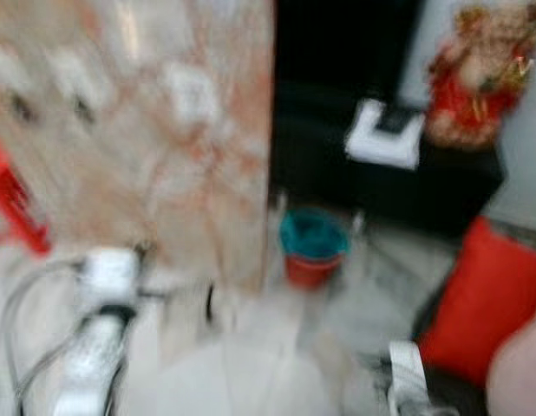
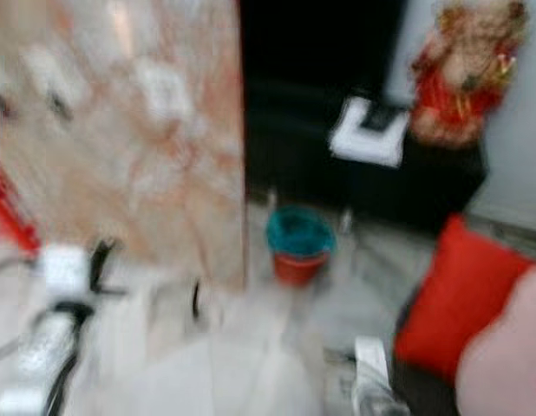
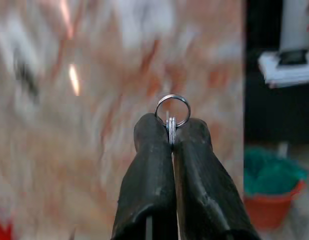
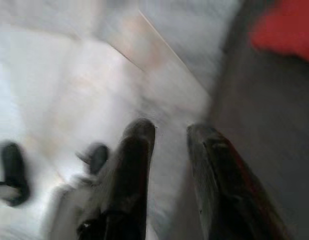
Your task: Hang keys on a hook
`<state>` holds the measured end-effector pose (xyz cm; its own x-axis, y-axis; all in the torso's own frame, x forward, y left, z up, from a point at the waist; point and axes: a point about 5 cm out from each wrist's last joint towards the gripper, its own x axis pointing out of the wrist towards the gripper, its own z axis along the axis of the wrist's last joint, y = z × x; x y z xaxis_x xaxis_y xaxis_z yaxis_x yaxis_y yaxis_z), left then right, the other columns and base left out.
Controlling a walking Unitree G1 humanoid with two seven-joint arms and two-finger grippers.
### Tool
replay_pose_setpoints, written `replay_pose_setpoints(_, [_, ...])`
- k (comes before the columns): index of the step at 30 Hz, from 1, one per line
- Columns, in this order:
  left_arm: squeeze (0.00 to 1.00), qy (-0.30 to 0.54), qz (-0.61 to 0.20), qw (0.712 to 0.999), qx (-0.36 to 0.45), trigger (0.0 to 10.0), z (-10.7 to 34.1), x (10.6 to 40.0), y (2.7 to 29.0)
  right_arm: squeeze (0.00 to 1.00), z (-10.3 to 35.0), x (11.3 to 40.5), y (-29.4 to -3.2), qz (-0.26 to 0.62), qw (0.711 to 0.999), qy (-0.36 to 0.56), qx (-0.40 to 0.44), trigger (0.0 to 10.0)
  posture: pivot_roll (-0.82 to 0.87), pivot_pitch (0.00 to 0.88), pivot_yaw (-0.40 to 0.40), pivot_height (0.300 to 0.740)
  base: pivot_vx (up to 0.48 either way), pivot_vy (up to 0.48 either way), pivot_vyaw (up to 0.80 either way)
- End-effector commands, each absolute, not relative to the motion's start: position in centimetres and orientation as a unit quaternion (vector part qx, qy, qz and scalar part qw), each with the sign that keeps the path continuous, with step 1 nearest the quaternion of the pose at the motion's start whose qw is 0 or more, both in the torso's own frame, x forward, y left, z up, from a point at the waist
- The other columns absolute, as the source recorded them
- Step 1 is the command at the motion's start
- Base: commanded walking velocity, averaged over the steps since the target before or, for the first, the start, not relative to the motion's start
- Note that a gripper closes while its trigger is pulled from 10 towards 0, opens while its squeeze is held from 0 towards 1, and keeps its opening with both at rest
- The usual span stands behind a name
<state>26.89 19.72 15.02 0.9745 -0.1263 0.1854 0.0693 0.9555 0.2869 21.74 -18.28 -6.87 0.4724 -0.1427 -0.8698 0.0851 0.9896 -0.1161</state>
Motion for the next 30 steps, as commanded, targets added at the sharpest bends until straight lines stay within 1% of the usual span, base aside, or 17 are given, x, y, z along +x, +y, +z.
replay_pose_setpoints(1, [0.0, -0.089, -0.029, 0.979, 0.181, 10.0, 14.8, 26.8, 21.2, 0.0, -7.3, 20.8, -19.2, -0.077, 0.85, 0.521, -0.035, 10.0, -0.01, 0.0, -0.045, 0.734, 0.0, 0.0, 0.0])
replay_pose_setpoints(4, [0.0, -0.088, -0.034, 0.973, 0.211, 10.0, 15.0, 27.2, 21.5, 0.0, -7.3, 20.8, -19.2, -0.079, 0.85, 0.52, -0.034, 10.0, -0.01, 0.0, -0.045, 0.734, 0.0, 0.0, 0.0])
replay_pose_setpoints(8, [0.0, -0.06, -0.034, 0.982, 0.175, 10.0, 15.5, 26.4, 20.9, 0.0, -7.2, 20.9, -19.3, -0.079, 0.85, 0.519, -0.034, 10.0, -0.02, 0.0, -0.046, 0.734, 0.0, 0.0, 0.0])
replay_pose_setpoints(9, [0.0, -0.047, -0.026, 0.987, 0.151, 10.0, 15.3, 26.1, 20.8, 0.0, -7.2, 20.9, -19.3, -0.078, 0.851, 0.519, -0.034, 10.0, -0.02, 0.0, -0.047, 0.734, 0.0, 0.0, 0.0])
replay_pose_setpoints(11, [0.0, -0.034, -0.014, 0.99, 0.133, 10.0, 14.8, 25.6, 20.9, 0.0, -7.2, 20.9, -19.3, -0.078, 0.851, 0.517, -0.034, 10.0, -0.02, 0.0, -0.048, 0.734, 0.0, 0.0, 0.0])
replay_pose_setpoints(16, [0.0, -0.046, 0.016, 0.996, 0.078, 10.0, 14.8, 24.9, 21.1, 0.0, -7.2, 21.0, -19.4, -0.076, 0.852, 0.516, -0.039, 10.0, -0.01, 0.0, -0.055, 0.734, 0.0, 0.0, 0.0])
replay_pose_setpoints(22, [0.0, -0.045, 0.026, 0.998, 0.042, 10.0, 15.6, 25.1, 21.0, 0.0, -7.0, 21.2, -19.4, -0.058, 0.857, 0.51, -0.048, 10.0, -0.01, 0.0, -0.056, 0.734, 0.0, 0.0, 0.0])
replay_pose_setpoints(24, [0.0, -0.047, 0.033, 0.998, 0.033, 10.0, 15.7, 25.2, 21.1, 0.0, -7.0, 21.3, -19.3, -0.046, 0.858, 0.509, -0.052, 10.0, -0.01, 0.0, -0.056, 0.734, 0.0, 0.0, 0.65])
replay_pose_setpoints(27, [0.0, -0.051, 0.022, 0.998, 0.031, 10.0, 15.9, 25.3, 20.8, 0.0, -7.0, 21.3, -19.4, -0.052, 0.858, 0.509, -0.05, 10.0, -0.01, 0.0, -0.055, 0.734, 0.0, 0.0, 0.8])
replay_pose_setpoints(30, [0.0, -0.049, 0.021, 0.998, 0.028, 10.0, 16.0, 25.3, 20.8, 0.0, -7.0, 21.2, -19.4, -0.059, 0.857, 0.511, -0.046, 10.0, -0.01, 0.0, -0.055, 0.734, 0.167, 0.0, 0.0])
